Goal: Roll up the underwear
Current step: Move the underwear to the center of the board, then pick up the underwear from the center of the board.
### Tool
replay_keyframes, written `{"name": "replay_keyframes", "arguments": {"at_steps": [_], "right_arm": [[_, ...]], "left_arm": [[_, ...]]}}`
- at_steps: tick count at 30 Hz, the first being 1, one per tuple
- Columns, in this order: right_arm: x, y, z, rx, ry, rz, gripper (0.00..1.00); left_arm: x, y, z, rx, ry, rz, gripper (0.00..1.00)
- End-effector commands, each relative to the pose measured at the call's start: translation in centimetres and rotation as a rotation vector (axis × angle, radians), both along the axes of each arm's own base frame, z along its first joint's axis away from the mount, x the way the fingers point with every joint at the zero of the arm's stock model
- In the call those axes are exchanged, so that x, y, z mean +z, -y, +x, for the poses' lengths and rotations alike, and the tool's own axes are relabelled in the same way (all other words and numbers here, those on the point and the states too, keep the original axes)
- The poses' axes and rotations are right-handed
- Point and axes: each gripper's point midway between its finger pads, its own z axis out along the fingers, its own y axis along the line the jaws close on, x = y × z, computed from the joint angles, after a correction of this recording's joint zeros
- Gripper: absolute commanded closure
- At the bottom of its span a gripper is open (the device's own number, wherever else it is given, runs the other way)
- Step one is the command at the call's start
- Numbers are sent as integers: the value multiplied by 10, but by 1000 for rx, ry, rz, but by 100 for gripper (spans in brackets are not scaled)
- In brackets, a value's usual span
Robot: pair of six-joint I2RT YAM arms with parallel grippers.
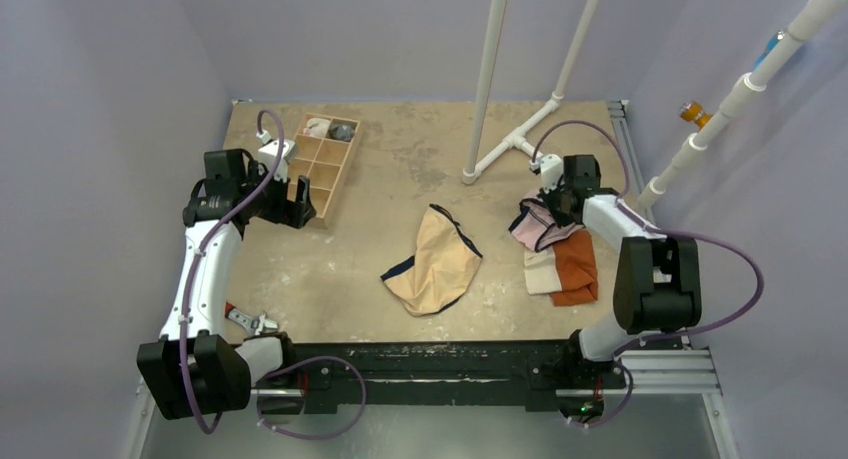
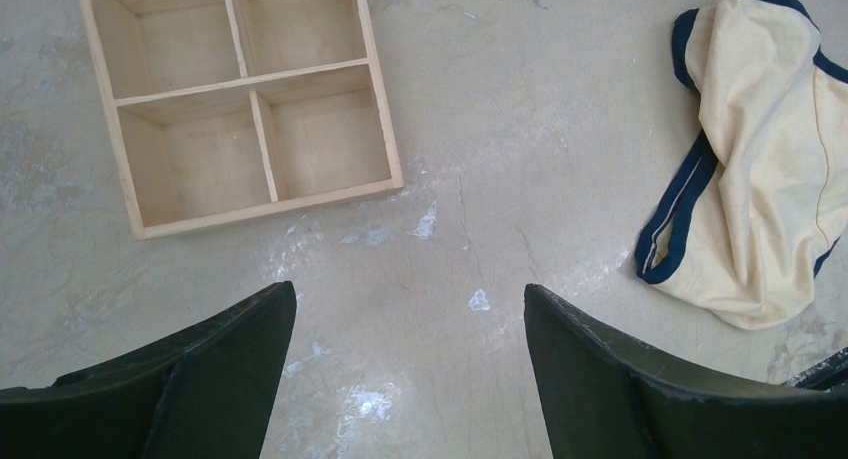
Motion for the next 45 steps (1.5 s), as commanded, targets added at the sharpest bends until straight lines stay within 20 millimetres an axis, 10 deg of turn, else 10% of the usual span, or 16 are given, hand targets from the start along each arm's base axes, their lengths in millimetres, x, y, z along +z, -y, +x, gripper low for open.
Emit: {"name": "replay_keyframes", "arguments": {"at_steps": [1, 5, 7, 11, 15, 28, 39, 45], "right_arm": [[25, 37, -1, -45, 51, -106, 100], [36, 66, -5, -110, 58, -166, 96], [44, 64, -6, -98, 68, -155, 78], [63, 31, -9, 29, 94, -26, 33], [82, -20, -13, 188, 104, 153, 22], [96, -226, -10, 627, 55, 434, 24], [50, -302, 24, 635, -56, 443, 25], [66, -318, 26, 666, -87, 472, 76]], "left_arm": [[10, -1, 6, -10, 67, 13, 16], [10, -1, 6, -14, 66, 18, 16], [10, 1, 5, -26, 67, 15, 16], [9, 6, 2, -58, 66, -3, 8], [8, 13, 0, -86, 65, -31, 1], [-21, 41, -23, -248, 43, 40, 4], [-43, 47, -38, -302, 31, 124, 4], [-52, 54, -38, -372, 41, 183, 5]]}}
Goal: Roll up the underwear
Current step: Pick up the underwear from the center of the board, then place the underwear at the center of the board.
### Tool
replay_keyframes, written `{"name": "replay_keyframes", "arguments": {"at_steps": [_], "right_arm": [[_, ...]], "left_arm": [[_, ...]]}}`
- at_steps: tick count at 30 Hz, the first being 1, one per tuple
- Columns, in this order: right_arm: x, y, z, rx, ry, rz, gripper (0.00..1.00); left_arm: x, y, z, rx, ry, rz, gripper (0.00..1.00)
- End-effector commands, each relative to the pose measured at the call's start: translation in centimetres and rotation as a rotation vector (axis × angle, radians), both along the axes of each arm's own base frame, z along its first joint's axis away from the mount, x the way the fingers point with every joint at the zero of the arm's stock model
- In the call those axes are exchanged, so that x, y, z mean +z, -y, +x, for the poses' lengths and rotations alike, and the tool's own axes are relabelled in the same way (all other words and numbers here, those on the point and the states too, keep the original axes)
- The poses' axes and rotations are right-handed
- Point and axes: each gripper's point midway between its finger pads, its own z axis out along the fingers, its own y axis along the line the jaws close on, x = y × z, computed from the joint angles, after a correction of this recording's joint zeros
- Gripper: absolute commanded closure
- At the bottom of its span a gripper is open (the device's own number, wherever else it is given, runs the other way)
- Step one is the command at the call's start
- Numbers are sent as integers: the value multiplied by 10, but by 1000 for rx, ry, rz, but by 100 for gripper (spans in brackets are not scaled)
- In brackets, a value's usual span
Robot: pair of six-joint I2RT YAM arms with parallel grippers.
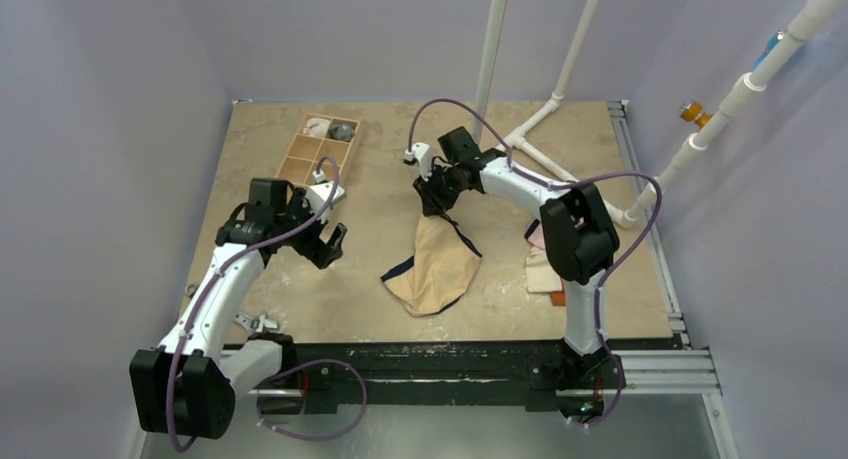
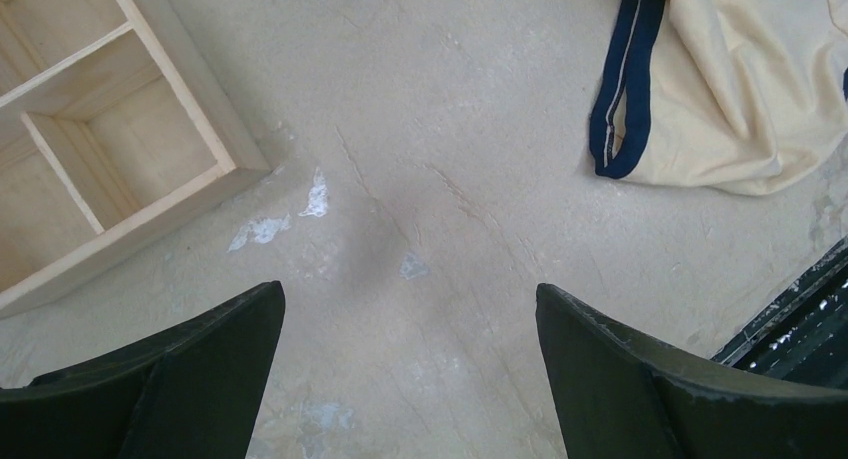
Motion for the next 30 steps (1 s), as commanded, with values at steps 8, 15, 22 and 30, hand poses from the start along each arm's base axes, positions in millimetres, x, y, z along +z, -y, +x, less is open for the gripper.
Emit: {"name": "replay_keyframes", "arguments": {"at_steps": [8, 15, 22, 30], "right_arm": [[173, -30, 30, 7, 216, 184, 100], [238, -33, 0, 48, 329, 251, 100], [129, 3, -106, 265, 224, 51, 60], [42, 56, -140, 196, 196, -96, 1]], "left_arm": [[24, -3, 26, 28, 119, 38, 5], [44, -14, 38, 137, 184, 44, 5], [42, -16, 35, 130, 192, 56, 5], [35, 3, 28, 46, 160, -17, 3]]}}
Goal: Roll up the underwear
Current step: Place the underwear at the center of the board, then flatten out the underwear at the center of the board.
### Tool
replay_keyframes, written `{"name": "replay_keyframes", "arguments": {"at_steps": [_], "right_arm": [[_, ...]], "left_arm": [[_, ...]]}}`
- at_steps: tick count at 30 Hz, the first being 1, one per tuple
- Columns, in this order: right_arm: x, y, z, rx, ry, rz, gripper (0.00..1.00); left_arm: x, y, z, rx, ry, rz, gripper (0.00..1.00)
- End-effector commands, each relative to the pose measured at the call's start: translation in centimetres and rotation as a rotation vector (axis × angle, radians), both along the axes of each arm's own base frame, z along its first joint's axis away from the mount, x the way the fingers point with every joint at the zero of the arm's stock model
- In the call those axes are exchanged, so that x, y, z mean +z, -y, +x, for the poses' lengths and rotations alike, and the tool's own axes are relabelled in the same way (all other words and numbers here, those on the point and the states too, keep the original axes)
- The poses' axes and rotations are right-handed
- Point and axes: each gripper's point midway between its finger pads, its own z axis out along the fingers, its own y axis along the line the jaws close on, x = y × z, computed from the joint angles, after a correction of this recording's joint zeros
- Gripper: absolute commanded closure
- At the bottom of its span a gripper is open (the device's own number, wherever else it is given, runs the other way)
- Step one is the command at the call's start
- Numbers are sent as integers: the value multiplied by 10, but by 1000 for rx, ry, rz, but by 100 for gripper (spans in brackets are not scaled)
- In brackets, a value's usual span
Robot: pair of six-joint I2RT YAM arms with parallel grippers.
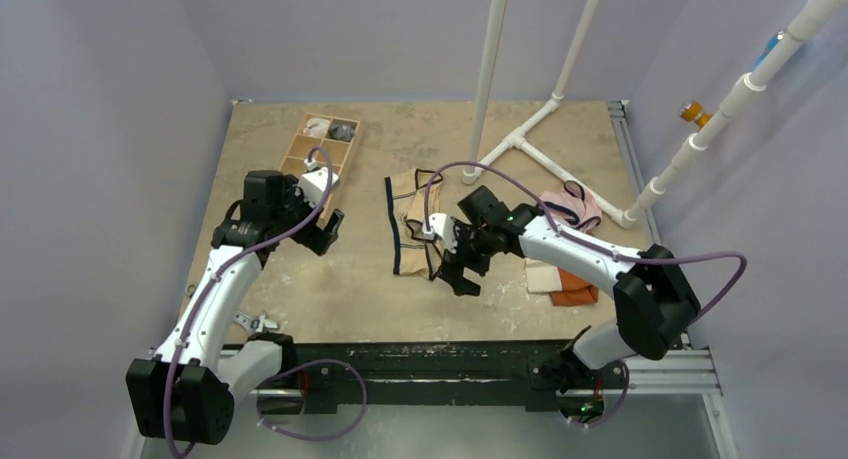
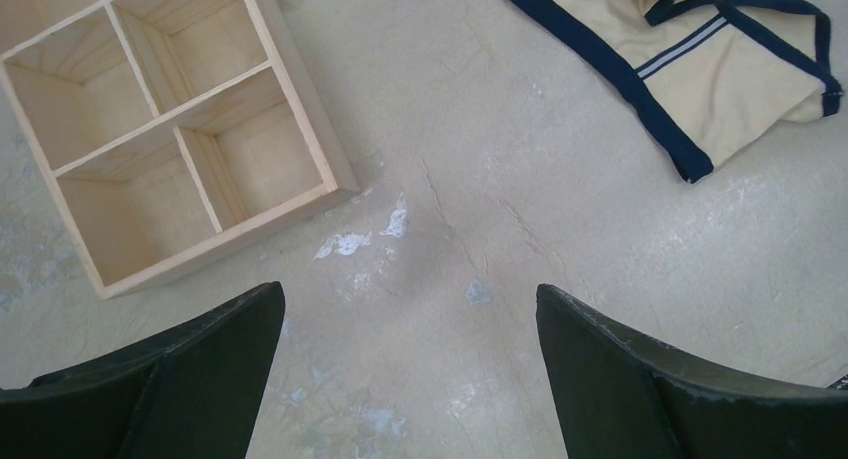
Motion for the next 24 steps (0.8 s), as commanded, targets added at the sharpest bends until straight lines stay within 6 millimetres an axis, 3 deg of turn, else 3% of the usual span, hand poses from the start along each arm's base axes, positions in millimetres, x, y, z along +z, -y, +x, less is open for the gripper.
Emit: {"name": "replay_keyframes", "arguments": {"at_steps": [1, 8, 14, 24], "right_arm": [[17, 8, 26, -81, 187, 39, 1], [35, 6, 65, -266, 271, 85, 2], [44, -19, 98, -330, 227, 187, 8], [9, -70, 126, -273, 81, 232, 13]], "left_arm": [[11, 20, 2, -80, 36, -80, 3], [10, 55, -11, -268, 55, -85, 3], [-22, 96, -24, -474, 109, 57, 11], [-63, 138, -32, -664, 181, 207, 17]]}}
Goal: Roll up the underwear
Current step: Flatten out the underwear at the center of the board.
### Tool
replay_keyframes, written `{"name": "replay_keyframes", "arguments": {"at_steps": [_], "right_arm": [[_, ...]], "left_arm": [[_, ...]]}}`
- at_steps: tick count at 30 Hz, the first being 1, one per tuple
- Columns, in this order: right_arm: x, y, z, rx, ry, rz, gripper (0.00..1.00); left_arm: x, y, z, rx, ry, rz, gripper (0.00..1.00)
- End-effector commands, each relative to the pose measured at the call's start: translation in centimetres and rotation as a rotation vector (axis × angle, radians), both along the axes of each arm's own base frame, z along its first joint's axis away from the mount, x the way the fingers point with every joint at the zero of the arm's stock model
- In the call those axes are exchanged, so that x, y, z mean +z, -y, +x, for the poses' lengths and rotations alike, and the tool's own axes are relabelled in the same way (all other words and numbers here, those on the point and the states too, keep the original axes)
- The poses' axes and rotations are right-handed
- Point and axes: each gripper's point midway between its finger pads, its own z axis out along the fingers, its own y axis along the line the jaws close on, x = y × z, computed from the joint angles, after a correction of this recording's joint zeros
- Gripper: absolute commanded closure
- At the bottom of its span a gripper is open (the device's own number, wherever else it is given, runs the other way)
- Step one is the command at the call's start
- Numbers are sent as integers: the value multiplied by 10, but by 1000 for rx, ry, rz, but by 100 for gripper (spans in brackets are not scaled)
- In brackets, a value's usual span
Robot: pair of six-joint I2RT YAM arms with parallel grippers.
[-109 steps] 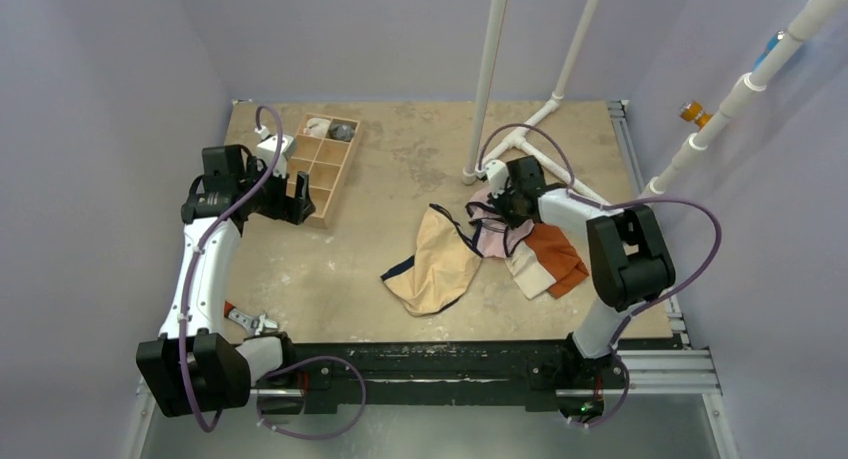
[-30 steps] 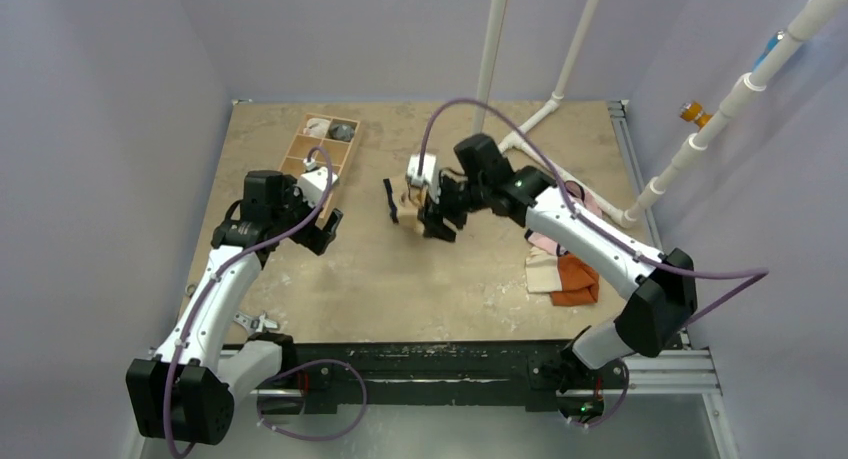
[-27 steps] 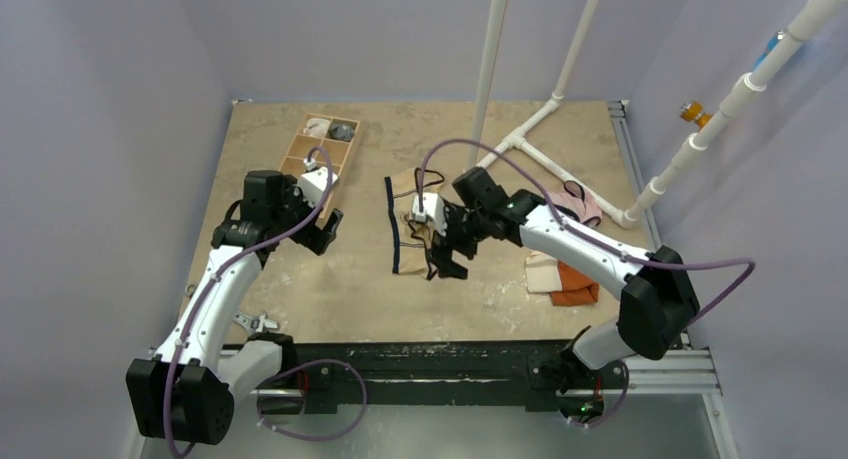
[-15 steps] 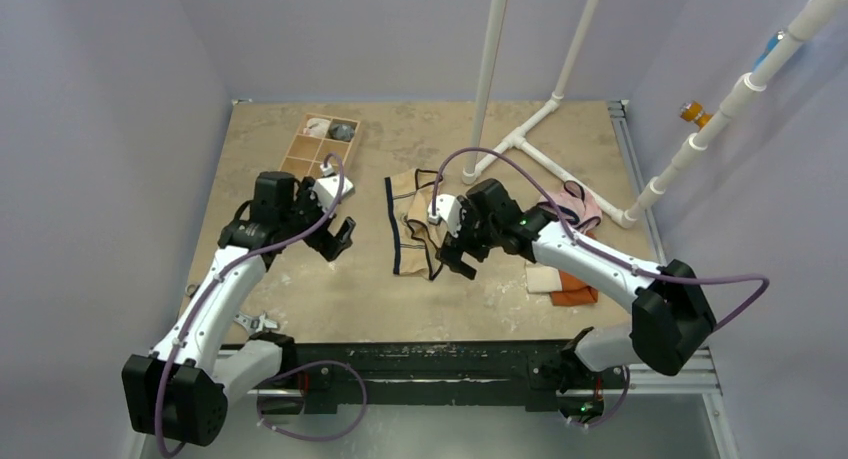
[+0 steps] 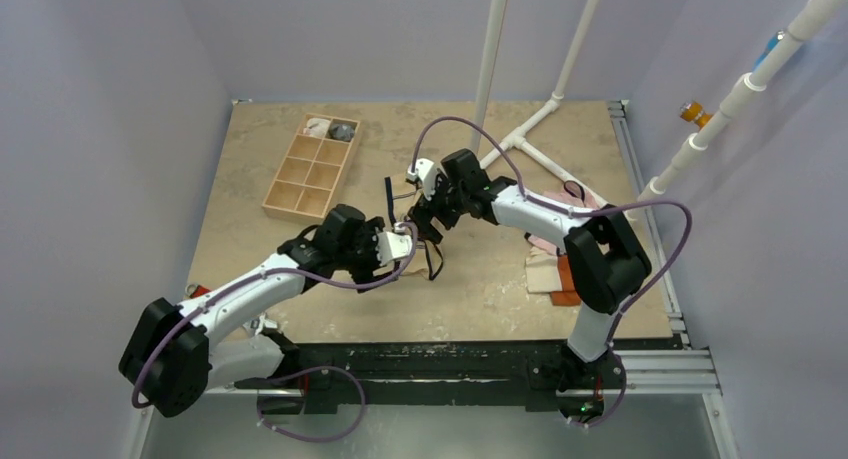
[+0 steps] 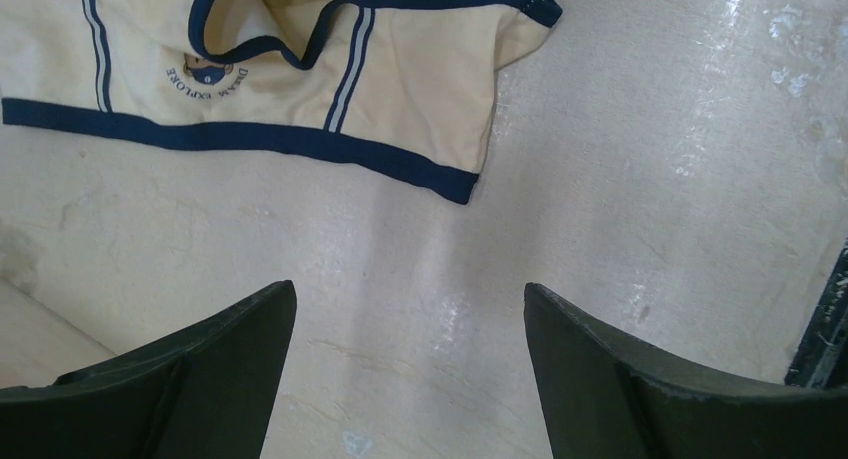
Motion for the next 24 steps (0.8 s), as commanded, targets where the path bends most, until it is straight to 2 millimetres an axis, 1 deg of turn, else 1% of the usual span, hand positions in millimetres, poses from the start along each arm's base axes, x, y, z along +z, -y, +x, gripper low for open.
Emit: {"name": "replay_keyframes", "arguments": {"at_steps": [1, 3, 4, 6, 8, 9, 12, 13, 16, 19, 24], "right_arm": [[7, -28, 12, 28, -17, 91, 14], [-1, -30, 17, 15, -29, 80, 20], [-5, -28, 20, 1, -31, 72, 26], [-9, -22, 27, -31, -39, 66, 39], [-9, -13, 32, -55, -60, 79, 48], [-8, -8, 33, -62, -75, 90, 50], [-5, 8, 35, -86, -97, 109, 54], [-3, 12, 34, -87, -102, 114, 55], [-4, 21, 29, -87, -117, 115, 58], [-6, 29, 23, -90, -134, 113, 60], [-13, 51, 22, -126, -165, 112, 62]], "left_arm": [[2, 19, 17, -76, 142, 38, 17], [-5, 25, 16, -108, 157, 80, 18], [-9, 28, 17, -119, 167, 102, 18], [-15, 35, 18, -140, 182, 137, 19], [-20, 44, 17, -161, 185, 165, 21], [-21, 49, 19, -167, 187, 177, 23], [-29, 60, 23, -187, 193, 229, 32], [-31, 64, 23, -199, 193, 239, 35], [-37, 69, 26, -199, 201, 275, 46], [-42, 72, 27, -208, 208, 305, 56], [-50, 70, 27, -209, 206, 350, 76]]}}
